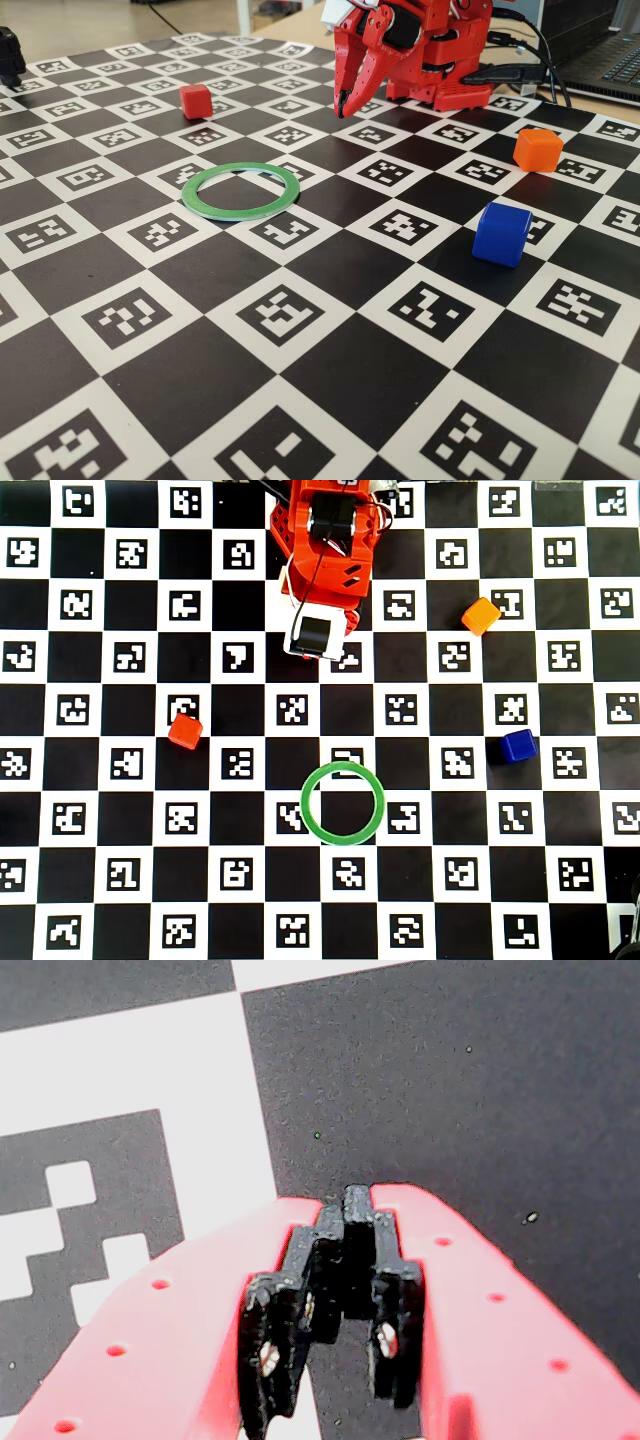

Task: Grab the red cube then put it in the green circle then put the blue cube on top and finally the orange cube on top

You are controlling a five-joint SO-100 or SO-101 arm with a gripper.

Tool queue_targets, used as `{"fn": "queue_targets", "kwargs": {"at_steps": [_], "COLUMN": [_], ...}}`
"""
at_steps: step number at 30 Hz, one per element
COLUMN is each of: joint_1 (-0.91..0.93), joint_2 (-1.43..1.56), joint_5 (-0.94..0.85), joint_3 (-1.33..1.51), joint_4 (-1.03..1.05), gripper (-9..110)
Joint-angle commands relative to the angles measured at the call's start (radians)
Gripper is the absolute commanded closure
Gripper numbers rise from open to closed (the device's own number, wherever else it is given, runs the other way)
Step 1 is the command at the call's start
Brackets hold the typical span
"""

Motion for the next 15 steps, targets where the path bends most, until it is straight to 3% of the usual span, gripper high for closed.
{"fn": "queue_targets", "kwargs": {"at_steps": [1,9,15], "joint_1": [-0.009,-0.018,-0.020], "joint_2": [0.051,0.037,-0.201], "joint_5": [0.023,0.141,0.288], "joint_3": [0.055,0.032,-0.160], "joint_4": [0.061,0.015,-0.055], "gripper": [107,107,107]}}
